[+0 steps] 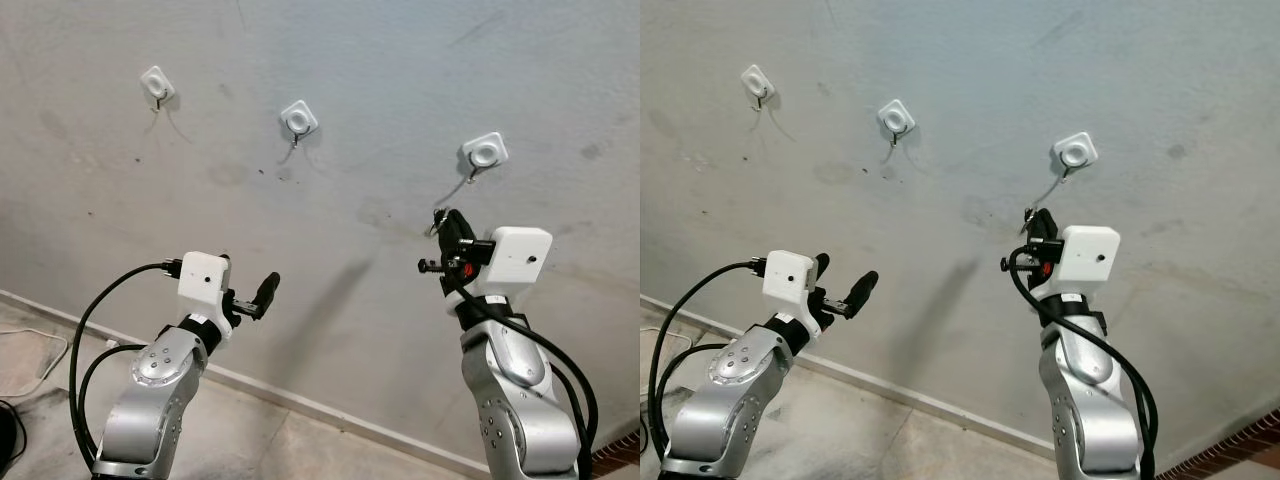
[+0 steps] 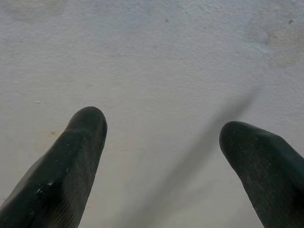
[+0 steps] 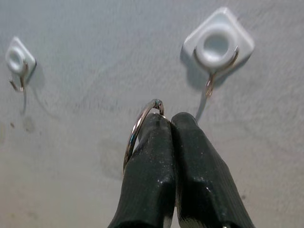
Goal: Hang keys on a hook
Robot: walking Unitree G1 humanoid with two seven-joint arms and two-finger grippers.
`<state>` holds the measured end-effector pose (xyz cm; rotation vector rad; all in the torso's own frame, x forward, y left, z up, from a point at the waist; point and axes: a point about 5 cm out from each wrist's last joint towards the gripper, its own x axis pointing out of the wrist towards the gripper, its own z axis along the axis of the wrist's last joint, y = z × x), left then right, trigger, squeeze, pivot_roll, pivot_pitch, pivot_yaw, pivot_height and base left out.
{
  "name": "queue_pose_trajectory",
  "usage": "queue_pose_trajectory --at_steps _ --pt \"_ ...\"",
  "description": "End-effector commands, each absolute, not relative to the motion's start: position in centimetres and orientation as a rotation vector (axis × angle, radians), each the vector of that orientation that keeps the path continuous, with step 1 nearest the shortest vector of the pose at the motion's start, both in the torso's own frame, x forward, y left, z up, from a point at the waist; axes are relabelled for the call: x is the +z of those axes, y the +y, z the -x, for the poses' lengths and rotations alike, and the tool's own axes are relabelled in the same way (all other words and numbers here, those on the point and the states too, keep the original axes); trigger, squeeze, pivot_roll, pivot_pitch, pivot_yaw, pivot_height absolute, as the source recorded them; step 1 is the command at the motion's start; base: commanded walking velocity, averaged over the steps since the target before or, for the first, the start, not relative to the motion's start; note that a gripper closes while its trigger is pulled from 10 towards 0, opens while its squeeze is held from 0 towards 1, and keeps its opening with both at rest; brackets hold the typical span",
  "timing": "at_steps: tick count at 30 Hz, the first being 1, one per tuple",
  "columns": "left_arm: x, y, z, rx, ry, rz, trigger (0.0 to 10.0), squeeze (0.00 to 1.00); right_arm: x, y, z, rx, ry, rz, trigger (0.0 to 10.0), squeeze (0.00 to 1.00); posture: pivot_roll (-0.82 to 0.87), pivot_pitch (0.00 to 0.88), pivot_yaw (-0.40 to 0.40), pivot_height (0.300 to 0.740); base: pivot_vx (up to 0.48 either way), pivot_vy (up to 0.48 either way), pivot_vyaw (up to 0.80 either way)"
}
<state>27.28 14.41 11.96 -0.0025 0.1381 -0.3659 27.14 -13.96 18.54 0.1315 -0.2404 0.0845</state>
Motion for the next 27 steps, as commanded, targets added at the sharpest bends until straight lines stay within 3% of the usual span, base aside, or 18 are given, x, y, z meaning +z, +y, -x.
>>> queue_pose_trajectory --at_steps 1,7,14,27 --pt "11.8 14.4 -27.2 -0.372 0.142 -0.020 10.0 0.00 19.3 -13.8 -27.6 0.088 -0.275 -0.138 10.0 0.00 0.16 0.000 -0.037 0.740 0.000 0.000 0.00" --pt "11.3 14.9 -26.6 -0.374 0.164 -0.038 10.0 0.00 20.3 -13.3 -29.1 0.095 -0.314 -0.108 10.0 0.00 0.17 0.000 -0.039 0.740 0.000 0.000 0.00" --pt "11.4 14.9 -26.6 -0.375 0.166 -0.043 10.0 0.00 21.1 -13.3 -30.5 0.079 -0.344 0.058 10.0 0.00 0.19 0.000 -0.039 0.740 0.000 0.000 0.00" --pt "11.4 14.9 -26.4 -0.380 0.171 -0.046 10.0 0.00 22.3 -15.3 -30.9 0.013 -0.400 0.013 10.0 0.00 0.18 0.000 -0.032 0.740 0.000 0.000 0.00"
